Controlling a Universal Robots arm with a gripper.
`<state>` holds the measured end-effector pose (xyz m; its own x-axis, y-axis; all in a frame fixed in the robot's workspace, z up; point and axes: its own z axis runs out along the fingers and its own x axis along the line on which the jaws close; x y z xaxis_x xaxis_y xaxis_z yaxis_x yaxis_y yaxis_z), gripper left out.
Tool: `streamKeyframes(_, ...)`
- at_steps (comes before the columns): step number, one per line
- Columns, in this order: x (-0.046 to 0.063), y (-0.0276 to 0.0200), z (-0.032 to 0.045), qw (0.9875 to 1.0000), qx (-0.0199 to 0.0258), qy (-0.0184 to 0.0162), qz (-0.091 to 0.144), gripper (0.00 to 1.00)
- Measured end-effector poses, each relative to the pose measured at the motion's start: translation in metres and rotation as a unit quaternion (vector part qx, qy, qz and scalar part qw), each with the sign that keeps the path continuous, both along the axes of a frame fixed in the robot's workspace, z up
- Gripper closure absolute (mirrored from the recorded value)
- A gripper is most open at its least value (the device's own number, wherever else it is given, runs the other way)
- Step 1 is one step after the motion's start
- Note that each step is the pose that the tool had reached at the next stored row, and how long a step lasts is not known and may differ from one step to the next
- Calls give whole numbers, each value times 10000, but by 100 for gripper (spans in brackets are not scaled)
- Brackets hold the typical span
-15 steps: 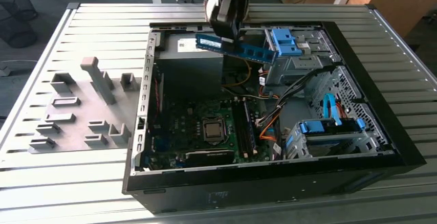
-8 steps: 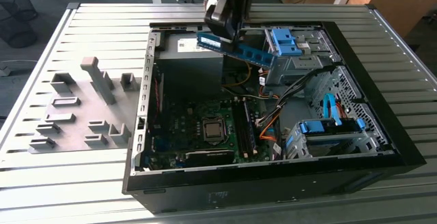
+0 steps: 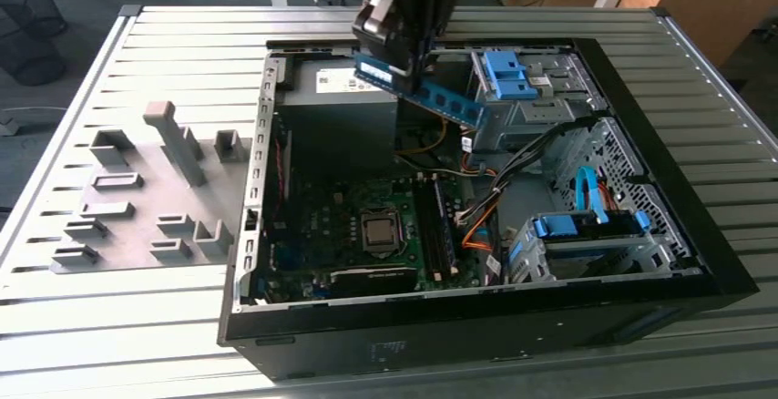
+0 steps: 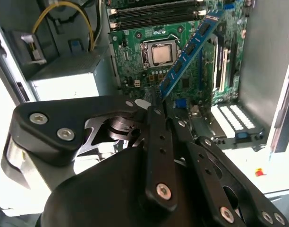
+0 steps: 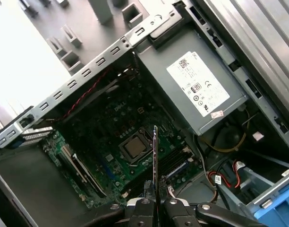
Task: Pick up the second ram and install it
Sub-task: 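Insert the second ram into the second slot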
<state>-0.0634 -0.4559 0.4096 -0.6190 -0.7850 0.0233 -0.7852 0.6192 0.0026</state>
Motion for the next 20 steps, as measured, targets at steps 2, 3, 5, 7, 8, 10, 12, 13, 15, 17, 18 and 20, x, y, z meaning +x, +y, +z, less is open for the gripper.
streamKeyframes(2,0,0,-2,9998,0,0,-179,86)
streamKeyframes(3,0,0,-4,9996,0,0,-270,86)
streamKeyframes(5,0,0,-6,9990,0,0,-457,86)
streamKeyframes(7,0,0,-8,9980,-2,0,-634,86)
streamKeyframes(8,0,0,-9,9974,-3,0,-721,86)
streamKeyframes(10,0,0,-12,9960,-5,0,-899,86)
streamKeyframes(12,0,0,-15,9941,-6,0,-1086,86)
streamKeyframes(13,0,0,-16,9931,-7,0,-1175,86)
streamKeyframes(15,0,0,-19,9908,-7,0,-1354,86)
streamKeyframes(17,0,0,-23,9882,-7,0,-1531,86)
streamKeyframes(18,0,0,-25,9867,-8,0,-1625,86)
streamKeyframes(20,0,0,-29,9836,-8,0,-1803,86)
